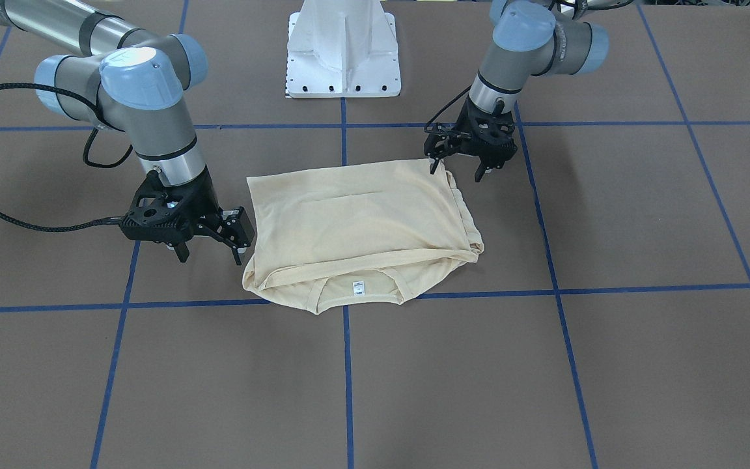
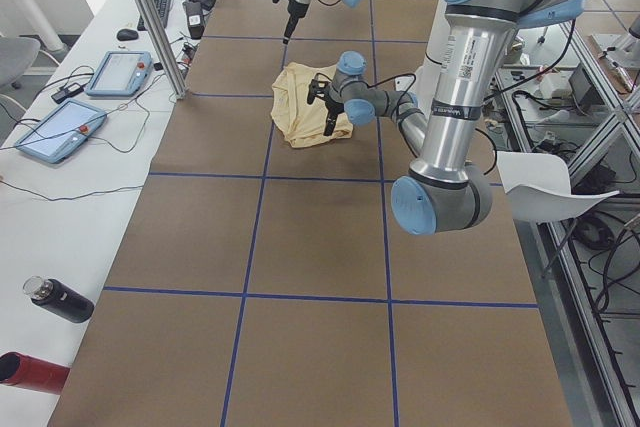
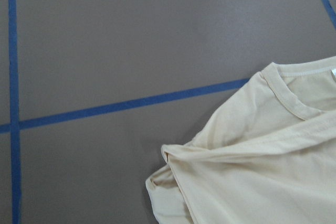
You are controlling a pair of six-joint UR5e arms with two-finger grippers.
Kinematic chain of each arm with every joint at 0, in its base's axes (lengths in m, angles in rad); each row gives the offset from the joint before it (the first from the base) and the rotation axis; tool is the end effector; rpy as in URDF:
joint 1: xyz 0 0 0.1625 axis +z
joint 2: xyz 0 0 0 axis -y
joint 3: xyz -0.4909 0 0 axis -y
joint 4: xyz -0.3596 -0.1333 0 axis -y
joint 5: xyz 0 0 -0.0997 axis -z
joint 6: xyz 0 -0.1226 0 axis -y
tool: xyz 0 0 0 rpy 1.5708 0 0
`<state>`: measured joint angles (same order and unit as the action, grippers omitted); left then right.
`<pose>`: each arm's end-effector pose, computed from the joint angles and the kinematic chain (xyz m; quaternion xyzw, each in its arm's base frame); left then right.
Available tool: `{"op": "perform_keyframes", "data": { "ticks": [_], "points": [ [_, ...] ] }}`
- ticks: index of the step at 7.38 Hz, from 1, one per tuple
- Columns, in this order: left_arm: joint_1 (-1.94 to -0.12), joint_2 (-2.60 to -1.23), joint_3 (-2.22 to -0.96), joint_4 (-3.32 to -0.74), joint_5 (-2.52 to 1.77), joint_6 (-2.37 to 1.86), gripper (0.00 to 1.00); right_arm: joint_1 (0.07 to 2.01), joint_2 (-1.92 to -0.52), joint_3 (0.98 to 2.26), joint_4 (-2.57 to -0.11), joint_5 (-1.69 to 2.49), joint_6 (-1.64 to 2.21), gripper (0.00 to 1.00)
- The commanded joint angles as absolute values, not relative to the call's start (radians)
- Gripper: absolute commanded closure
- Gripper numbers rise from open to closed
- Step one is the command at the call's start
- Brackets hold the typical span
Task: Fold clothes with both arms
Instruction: 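Lower the left gripper to the folded shirt's near side edge and grasp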
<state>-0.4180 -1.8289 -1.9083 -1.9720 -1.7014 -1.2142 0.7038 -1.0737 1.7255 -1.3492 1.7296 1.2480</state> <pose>0.4817 -0.3423 0.4177 0.1271 0.4633 0.0043 0.8770 -0.4423 -0.5248 0.3772 0.1444 -0.4026 0.1381 0.8933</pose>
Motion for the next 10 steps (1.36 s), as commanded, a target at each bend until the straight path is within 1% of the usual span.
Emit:
{"op": "perform_keyframes", "data": {
  "ticks": [1,3,4,5,8,10],
  "points": [
    [-0.345,-1.827,-1.899,-1.98,-1.674,-1.261,0.23,0.703,-1.075,1.729,-1.348,1.727,1.249,0.0],
    [-0.342,-1.827,-1.896,-1.98,-1.672,-1.261,0.3,0.701,-1.075,1.73,-1.348,1.723,1.255,0.0],
    [-0.336,-1.825,-1.894,-1.98,-1.672,-1.261,0.3,0.701,-1.075,1.732,-1.348,1.723,1.255,0.0],
    [-0.334,-1.827,-1.894,-1.98,-1.672,-1.261,0.41,0.701,-1.075,1.73,-1.348,1.723,1.253,0.0],
    [-0.336,-1.819,-1.891,-1.979,-1.671,-1.261,1.0,0.699,-1.075,1.732,-1.348,1.723,1.259,0.0],
    [-0.35,-1.824,-1.891,-1.968,-1.671,-1.246,1.0,0.696,-1.075,1.73,-1.348,1.721,1.261,0.0]
  ]
}}
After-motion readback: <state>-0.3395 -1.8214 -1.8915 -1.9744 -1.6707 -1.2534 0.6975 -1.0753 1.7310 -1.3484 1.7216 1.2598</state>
